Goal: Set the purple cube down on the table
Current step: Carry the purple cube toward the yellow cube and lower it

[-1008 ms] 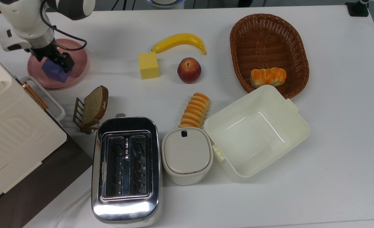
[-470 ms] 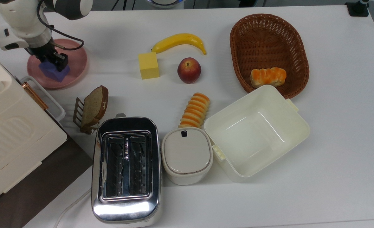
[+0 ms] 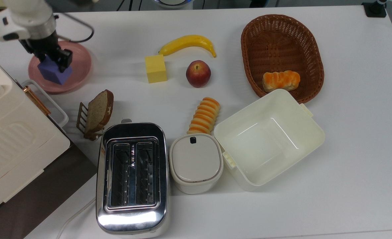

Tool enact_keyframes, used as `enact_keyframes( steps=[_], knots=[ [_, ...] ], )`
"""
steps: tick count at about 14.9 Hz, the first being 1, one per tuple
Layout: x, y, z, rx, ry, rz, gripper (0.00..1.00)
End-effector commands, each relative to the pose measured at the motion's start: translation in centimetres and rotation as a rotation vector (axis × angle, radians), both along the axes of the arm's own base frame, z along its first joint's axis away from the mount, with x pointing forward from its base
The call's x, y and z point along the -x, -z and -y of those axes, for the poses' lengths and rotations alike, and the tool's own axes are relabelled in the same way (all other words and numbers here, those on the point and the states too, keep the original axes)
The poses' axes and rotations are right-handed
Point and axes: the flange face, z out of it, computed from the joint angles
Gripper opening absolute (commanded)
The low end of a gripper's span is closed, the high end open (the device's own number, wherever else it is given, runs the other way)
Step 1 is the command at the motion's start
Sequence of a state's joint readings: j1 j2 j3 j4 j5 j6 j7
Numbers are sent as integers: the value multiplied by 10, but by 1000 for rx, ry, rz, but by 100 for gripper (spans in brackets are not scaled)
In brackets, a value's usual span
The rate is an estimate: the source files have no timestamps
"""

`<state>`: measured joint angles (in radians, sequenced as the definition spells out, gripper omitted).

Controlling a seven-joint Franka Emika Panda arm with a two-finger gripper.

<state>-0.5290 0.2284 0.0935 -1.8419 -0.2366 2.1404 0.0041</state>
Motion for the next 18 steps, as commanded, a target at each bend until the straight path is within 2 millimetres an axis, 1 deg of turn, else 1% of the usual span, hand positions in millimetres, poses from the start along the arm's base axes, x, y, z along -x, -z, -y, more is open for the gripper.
enact_keyframes(
  steps=[1,2,3,4,6,8,10,12,14,15,16,17,18],
  knots=[
    [-3,-49,-69,-12,-73,17,6],
    [-8,-52,-88,-28,-91,23,6],
    [-20,-63,-117,-53,-89,51,6],
    [-24,-69,-133,-61,-63,53,6],
    [-30,-70,-169,-70,-86,38,6],
    [-32,-64,-200,-78,-114,7,6],
    [-36,-58,-226,-82,-144,-6,6],
    [-36,-53,-232,-84,-155,-17,7],
    [-38,-50,-237,-81,-166,-21,21],
    [-39,-47,-239,-77,-174,-26,40],
    [-39,-45,-239,-76,-175,-30,91],
    [-40,-44,-240,-72,-180,-33,100],
    [-40,-43,-240,-70,-180,-34,100]
  ],
)
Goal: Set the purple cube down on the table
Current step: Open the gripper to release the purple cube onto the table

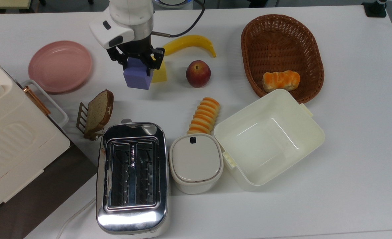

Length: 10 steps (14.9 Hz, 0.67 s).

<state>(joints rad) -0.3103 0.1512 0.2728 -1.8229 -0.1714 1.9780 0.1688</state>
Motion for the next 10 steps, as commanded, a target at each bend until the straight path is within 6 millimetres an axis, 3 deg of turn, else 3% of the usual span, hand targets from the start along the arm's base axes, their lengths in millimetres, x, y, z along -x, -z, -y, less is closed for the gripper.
enact_keyframes(
  steps=[1,6,10],
  knots=[
    [1,2,-4,9,-2,-17,100],
    [2,-8,-7,13,-3,0,100],
    [9,-66,-58,30,-13,-9,100]
  ],
)
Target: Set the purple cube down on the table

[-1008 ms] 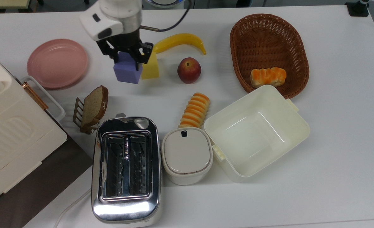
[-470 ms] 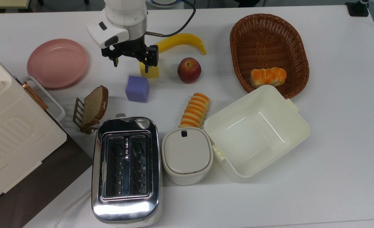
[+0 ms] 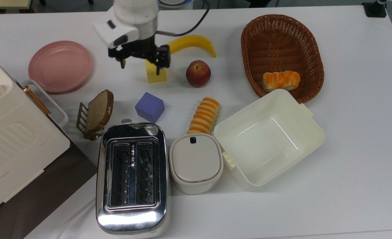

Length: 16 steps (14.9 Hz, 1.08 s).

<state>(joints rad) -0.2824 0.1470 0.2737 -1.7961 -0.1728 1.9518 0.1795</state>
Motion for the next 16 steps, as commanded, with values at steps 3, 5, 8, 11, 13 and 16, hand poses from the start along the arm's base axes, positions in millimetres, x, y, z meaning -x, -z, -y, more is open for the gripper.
enact_keyframes(
  steps=[3,5,8,11,13,16],
  knots=[
    [18,-96,-62,26,-24,-20,100],
    [27,-119,-61,26,-20,18,100],
    [27,-116,-56,25,-3,13,100],
    [30,-126,-39,10,45,28,100],
    [34,-136,-25,-2,66,30,100],
    [34,-145,-12,-20,61,49,100]
  ],
)
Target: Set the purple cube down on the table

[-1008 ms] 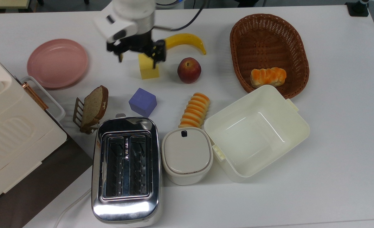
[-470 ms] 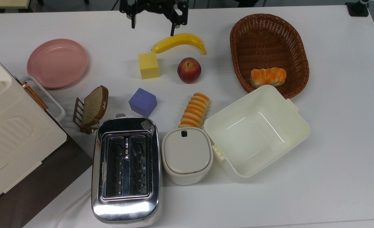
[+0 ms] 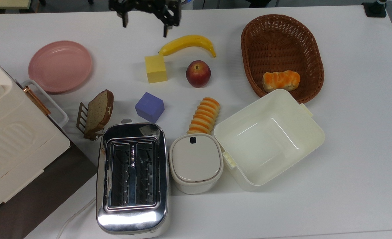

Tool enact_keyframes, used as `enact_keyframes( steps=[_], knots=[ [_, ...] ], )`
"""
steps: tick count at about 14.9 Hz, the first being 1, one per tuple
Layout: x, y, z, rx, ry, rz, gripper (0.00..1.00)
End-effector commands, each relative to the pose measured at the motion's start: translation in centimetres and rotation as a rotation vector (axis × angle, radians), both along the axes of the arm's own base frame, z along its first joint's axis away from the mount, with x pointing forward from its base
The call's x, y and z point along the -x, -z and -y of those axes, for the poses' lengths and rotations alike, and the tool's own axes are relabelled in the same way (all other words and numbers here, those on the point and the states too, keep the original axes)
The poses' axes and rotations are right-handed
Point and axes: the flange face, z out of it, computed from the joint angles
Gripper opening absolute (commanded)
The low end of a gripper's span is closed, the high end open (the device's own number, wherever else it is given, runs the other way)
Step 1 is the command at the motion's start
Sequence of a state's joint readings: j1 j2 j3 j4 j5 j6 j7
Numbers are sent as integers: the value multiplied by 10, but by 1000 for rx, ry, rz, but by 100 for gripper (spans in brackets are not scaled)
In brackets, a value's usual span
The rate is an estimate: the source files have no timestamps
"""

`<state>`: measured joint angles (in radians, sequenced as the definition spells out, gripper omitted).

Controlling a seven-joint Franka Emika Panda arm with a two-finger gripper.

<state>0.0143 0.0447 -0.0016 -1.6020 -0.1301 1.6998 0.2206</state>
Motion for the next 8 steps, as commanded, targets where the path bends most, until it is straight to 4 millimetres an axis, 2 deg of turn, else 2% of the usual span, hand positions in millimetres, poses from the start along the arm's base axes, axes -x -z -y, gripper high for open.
enact_keyframes(
  steps=[1,8],
  knots=[
    [9,-16,5,-27,-12,2,100],
    [10,-17,7,-27,-12,3,100]
  ],
)
